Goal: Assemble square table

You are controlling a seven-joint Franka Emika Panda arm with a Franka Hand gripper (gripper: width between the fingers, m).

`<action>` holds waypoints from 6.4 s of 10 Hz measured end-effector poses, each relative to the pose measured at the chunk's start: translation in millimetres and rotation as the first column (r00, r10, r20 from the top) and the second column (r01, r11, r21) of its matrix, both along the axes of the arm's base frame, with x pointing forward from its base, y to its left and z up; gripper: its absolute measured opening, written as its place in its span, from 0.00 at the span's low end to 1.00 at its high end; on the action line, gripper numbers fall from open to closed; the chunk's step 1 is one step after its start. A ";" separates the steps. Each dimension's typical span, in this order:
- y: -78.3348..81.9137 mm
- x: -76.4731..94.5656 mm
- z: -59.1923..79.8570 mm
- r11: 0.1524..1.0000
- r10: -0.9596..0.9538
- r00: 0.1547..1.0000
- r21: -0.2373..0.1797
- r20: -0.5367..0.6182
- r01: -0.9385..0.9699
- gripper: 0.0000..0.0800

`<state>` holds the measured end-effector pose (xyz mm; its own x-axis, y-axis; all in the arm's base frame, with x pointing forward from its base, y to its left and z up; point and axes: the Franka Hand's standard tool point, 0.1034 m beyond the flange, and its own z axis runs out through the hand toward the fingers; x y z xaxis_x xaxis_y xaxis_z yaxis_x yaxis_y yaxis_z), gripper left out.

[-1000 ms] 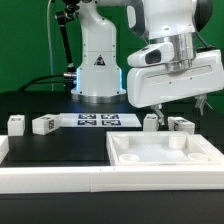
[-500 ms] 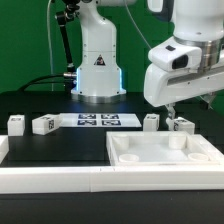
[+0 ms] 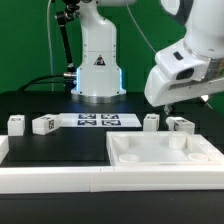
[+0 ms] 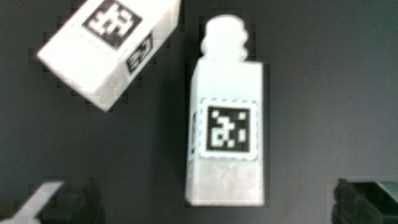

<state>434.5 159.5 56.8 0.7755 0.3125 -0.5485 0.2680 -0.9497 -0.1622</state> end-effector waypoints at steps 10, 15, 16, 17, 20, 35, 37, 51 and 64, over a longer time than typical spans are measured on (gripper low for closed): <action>8.7 -12.9 -24.2 0.991 0.066 0.970 -0.097 -0.235 -0.091 0.81; 9.3 -12.9 -26.3 0.991 0.067 0.970 -0.093 -0.232 -0.091 0.81; 9.7 -13.7 -32.6 0.992 0.063 0.972 -0.095 -0.225 -0.087 0.81; 10.5 -13.6 -38.4 0.992 0.062 0.974 -0.092 -0.220 -0.084 0.81; 14.0 -18.1 -45.5 0.992 0.069 0.968 -0.091 -0.240 -0.093 0.81; 10.0 -16.3 -27.4 0.993 0.097 0.960 -0.045 -0.261 -0.112 0.36; 2.6 -7.9 -1.6 0.992 0.108 0.962 -0.041 -0.251 -0.122 0.36; -54.7 55.3 41.5 0.990 0.006 0.862 0.121 0.506 -0.077 0.36; -80.3 110.5 67.4 0.974 0.029 0.662 0.127 0.749 -0.185 0.36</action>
Offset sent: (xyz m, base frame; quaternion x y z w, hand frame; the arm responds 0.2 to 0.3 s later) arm -0.0042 -0.0135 -0.0135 -0.0383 -0.1719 0.0100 0.9843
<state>545.0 79.1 124.2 0.8540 0.4489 0.2631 0.4713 -0.8816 -0.0252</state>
